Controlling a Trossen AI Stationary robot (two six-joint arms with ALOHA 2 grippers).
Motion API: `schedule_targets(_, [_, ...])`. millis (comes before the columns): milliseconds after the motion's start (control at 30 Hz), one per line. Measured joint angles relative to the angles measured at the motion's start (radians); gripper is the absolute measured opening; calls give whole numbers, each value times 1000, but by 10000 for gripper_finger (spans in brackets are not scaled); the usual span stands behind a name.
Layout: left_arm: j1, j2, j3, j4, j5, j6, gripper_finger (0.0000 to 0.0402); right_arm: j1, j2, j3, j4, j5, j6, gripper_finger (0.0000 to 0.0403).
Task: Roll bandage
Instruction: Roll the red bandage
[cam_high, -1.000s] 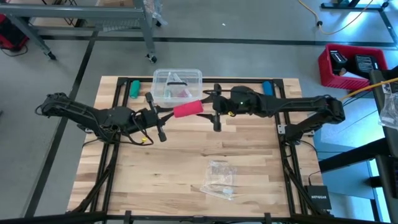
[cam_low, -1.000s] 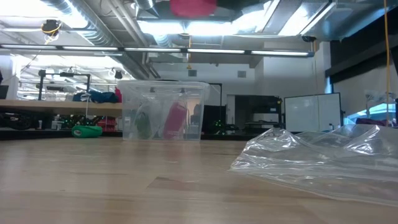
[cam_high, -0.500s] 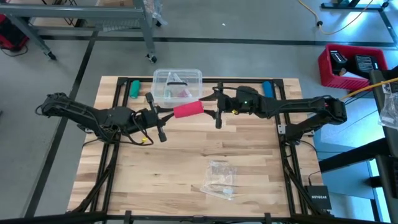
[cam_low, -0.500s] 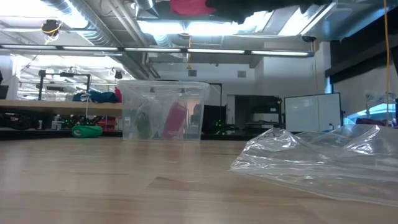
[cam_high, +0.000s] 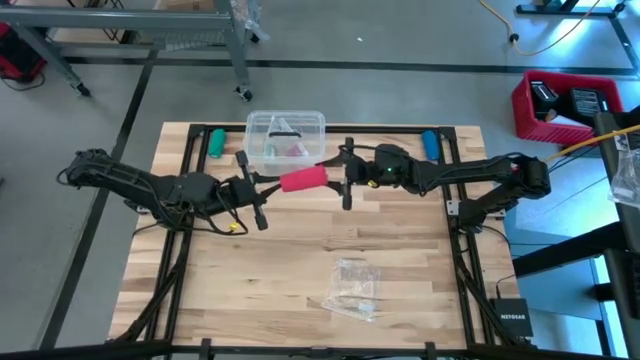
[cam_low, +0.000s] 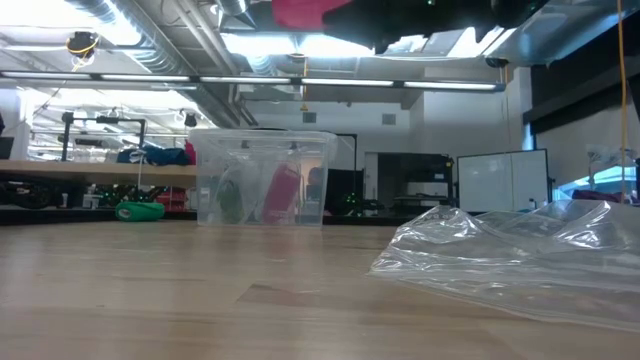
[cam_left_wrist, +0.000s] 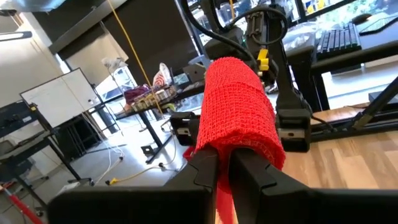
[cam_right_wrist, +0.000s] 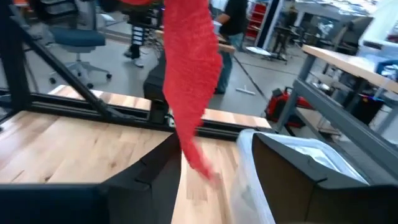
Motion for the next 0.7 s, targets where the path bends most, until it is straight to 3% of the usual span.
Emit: schedule_targets(700, [-6, -1, 0, -10, 0, 9, 17, 1, 0, 0, 20, -71, 30, 198])
